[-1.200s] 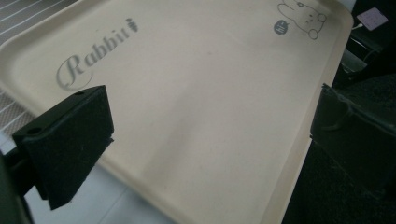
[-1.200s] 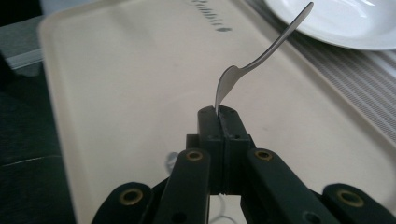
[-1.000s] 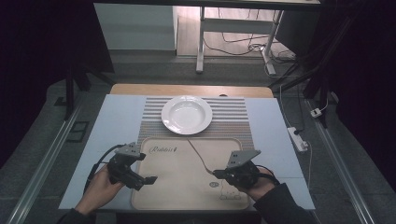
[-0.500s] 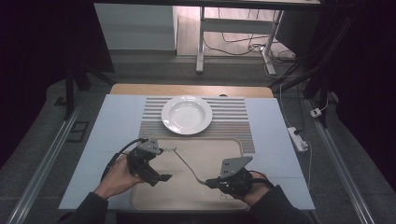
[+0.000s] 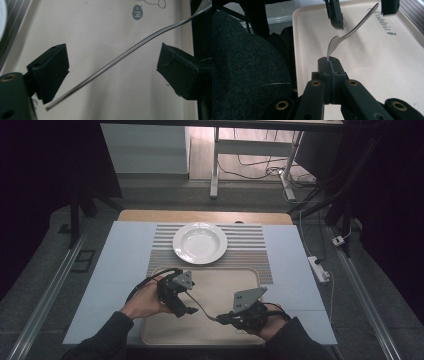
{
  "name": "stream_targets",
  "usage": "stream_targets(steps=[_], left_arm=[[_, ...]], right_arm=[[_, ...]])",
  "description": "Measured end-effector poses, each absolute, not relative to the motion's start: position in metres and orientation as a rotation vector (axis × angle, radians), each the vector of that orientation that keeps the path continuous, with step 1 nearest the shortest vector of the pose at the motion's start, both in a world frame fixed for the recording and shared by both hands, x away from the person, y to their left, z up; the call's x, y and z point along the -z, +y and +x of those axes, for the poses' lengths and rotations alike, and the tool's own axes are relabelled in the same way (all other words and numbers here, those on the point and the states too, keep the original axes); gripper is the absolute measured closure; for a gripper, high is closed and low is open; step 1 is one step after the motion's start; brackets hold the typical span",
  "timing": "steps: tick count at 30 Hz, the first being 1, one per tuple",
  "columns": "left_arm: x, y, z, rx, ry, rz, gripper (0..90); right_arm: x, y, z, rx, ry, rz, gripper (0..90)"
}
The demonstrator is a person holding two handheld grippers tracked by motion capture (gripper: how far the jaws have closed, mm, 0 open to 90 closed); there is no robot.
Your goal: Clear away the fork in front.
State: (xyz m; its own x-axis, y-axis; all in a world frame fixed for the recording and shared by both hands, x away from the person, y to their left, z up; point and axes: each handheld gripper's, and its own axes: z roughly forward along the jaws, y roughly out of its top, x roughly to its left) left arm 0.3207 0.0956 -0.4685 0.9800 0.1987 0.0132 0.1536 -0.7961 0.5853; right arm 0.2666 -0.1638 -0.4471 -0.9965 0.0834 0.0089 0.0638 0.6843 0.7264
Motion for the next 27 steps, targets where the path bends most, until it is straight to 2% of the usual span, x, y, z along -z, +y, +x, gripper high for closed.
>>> stream_targets(steps=[9, 12, 19, 27], left_arm=[[0.4657, 0.0901, 0.3213, -0.073, 0.086, 2.563, 47.1], [0.4647, 0.0897, 0.3219, -0.053, 0.042, 2.573, 54.7], [0.4667, 0.0885, 0.3229, 0.007, -0.021, 2.580, 64.1], [0.4687, 0.0848, 0.3188, -0.011, -0.160, 2.624, 72.4]], right_arm=[[0.4449, -0.1654, 0.2687, -1.228, 2.880, 0.092, 89.8], [0.4447, -0.1655, 0.2698, -1.220, 2.891, 0.076, 89.8], [0.4448, -0.1657, 0.2710, -1.224, 2.921, 0.045, 89.8], [0.4460, -0.1656, 0.2729, -1.208, 2.953, -0.014, 89.7]])
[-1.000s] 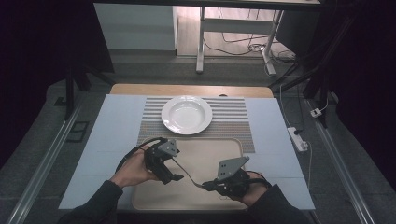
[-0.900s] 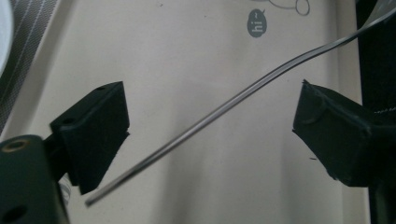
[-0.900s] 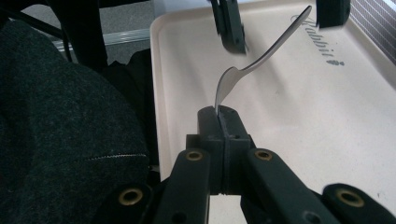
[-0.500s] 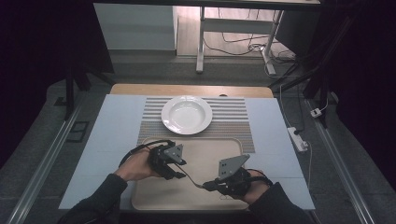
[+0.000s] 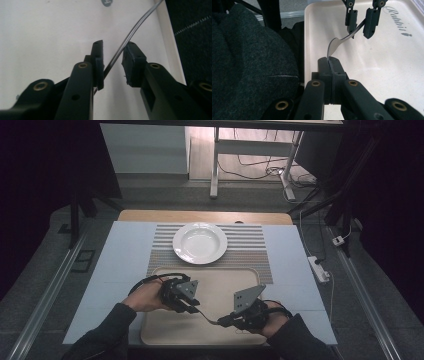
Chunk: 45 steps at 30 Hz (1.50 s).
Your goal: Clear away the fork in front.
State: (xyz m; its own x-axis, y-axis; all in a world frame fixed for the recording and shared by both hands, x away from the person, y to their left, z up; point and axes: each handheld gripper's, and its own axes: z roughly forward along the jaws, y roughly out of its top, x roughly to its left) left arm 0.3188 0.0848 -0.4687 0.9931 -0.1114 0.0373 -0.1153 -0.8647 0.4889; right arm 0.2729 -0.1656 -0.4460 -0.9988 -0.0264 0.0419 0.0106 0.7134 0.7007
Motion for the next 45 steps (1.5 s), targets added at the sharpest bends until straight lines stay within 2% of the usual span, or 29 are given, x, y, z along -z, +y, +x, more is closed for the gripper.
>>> stream_targets(steps=[5, 10, 12, 15, 21, 31, 33, 36, 45], left_arm=[[0.469, 0.085, 0.316, 0.009, -0.257, 2.630, 78.7], [0.469, 0.084, 0.313, 0.073, -0.320, 2.610, 86.5], [0.468, 0.082, 0.312, 0.079, -0.309, 2.605, 86.8], [0.467, 0.082, 0.312, 0.073, -0.293, 2.597, 86.8], [0.467, 0.082, 0.314, 0.111, -0.151, 2.644, 86.7], [0.464, 0.093, 0.312, 0.045, 0.088, 2.650, 86.7], [0.464, 0.095, 0.312, 0.048, 0.112, 2.651, 86.7], [0.462, 0.099, 0.311, 0.045, 0.220, 2.653, 86.6], [0.462, 0.107, 0.306, 0.032, 0.431, 2.644, 86.6]], right_arm=[[0.447, -0.167, 0.276, 1.178, -2.855, 0.035, 87.3], [0.445, -0.176, 0.283, 1.226, -2.880, -0.028, 78.3], [0.446, -0.180, 0.288, 1.256, -2.846, -0.049, 77.1], [0.446, -0.184, 0.290, 1.284, -2.854, -0.083, 65.1], [0.447, -0.185, 0.293, 1.336, -2.912, -0.178, 41.0], [0.453, -0.191, 0.299, 1.319, -2.968, -0.468, 15.0], [0.453, -0.192, 0.299, 1.313, -2.960, -0.475, 13.3], [0.455, -0.193, 0.296, 1.292, -2.995, -0.551, 5.6], [0.452, -0.201, 0.286, 1.321, -3.006, -0.680, 2.4]])
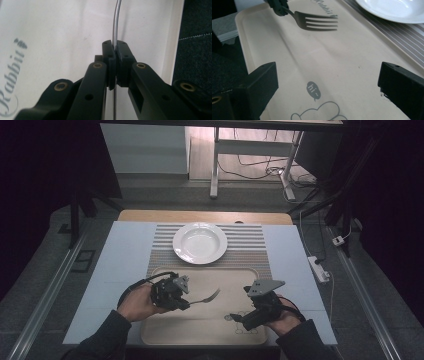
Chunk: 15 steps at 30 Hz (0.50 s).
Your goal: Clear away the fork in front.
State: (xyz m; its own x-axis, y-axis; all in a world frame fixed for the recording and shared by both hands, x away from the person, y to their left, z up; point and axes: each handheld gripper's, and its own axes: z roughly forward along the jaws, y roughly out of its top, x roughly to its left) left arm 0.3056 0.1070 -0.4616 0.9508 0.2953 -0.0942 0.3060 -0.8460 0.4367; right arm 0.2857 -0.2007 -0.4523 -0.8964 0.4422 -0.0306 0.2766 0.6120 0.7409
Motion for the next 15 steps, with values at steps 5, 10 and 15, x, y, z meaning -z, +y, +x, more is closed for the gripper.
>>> stream_targets(steps=[5, 10, 15], left_arm=[[0.462, 0.115, 0.300, 0.024, 0.537, 2.622, 86.6], [0.464, 0.126, 0.296, 0.021, 0.662, 2.581, 86.6], [0.464, 0.138, 0.291, 0.011, 0.819, 2.500, 86.6]], right_arm=[[0.454, -0.212, 0.278, -1.180, 2.581, 0.729, 0.0], [0.454, -0.220, 0.271, -1.180, 2.554, 0.779, 0.0], [0.455, -0.231, 0.264, -1.170, 2.533, 0.821, 0.0]])
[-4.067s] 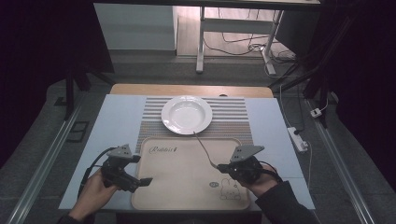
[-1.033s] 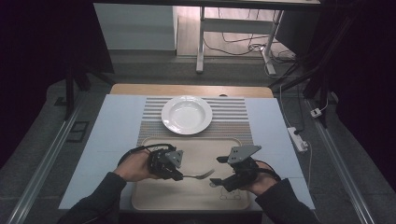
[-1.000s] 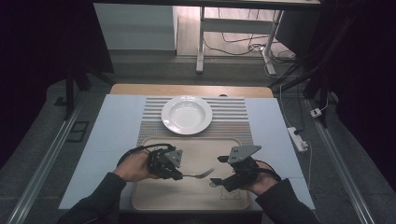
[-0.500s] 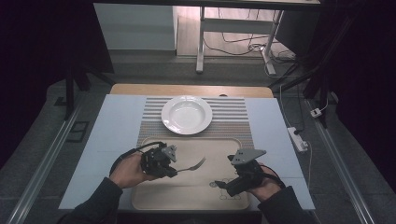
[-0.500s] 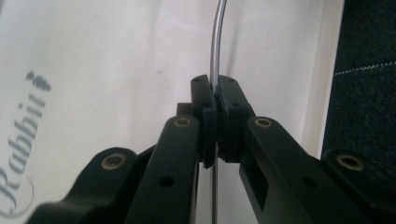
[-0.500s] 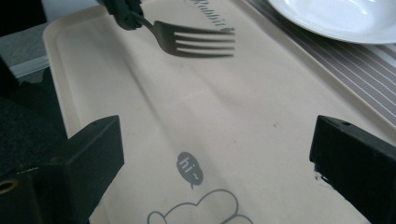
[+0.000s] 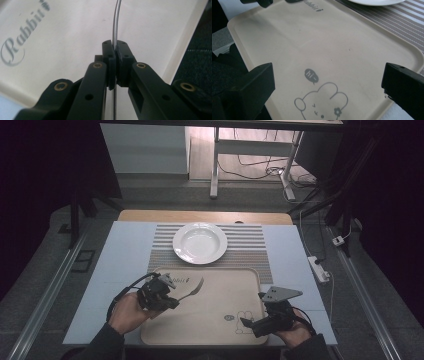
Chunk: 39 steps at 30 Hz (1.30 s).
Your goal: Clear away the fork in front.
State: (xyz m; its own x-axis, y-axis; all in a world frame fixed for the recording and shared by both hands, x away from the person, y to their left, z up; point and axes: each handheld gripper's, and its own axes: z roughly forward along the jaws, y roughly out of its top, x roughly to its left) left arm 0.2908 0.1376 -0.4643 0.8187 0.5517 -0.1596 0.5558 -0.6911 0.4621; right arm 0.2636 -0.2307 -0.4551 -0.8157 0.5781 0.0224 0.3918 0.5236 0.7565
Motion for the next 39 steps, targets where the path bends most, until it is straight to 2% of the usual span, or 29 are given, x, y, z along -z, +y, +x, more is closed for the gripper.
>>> stream_targets(steps=[9, 14, 26, 33, 34, 36, 39], left_arm=[[0.473, 0.151, 0.285, -0.022, 1.066, 2.401, 86.5], [0.484, 0.156, 0.289, 0.008, 1.224, 2.353, 86.5], [0.508, 0.159, 0.302, 0.035, 1.382, 2.390, 86.2], [0.508, 0.160, 0.302, 0.042, 1.376, 2.386, 84.5], [0.508, 0.160, 0.303, 0.045, 1.370, 2.382, 79.6], [0.508, 0.160, 0.303, 0.041, 1.358, 2.385, 75.3], [0.504, 0.161, 0.306, 0.017, 1.328, 2.376, 73.3]], right_arm=[[0.454, -0.243, 0.254, -1.139, 2.502, 0.852, 0.0], [0.456, -0.247, 0.248, -1.099, 2.514, 0.846, 0.0], [0.460, -0.246, 0.246, -1.048, 2.545, 0.819, 0.0], [0.461, -0.246, 0.246, -1.042, 2.551, 0.804, 0.0], [0.461, -0.246, 0.246, -1.037, 2.553, 0.798, 0.0], [0.461, -0.245, 0.246, -1.043, 2.551, 0.797, 0.0], [0.460, -0.246, 0.246, -1.036, 2.548, 0.798, 0.0]])
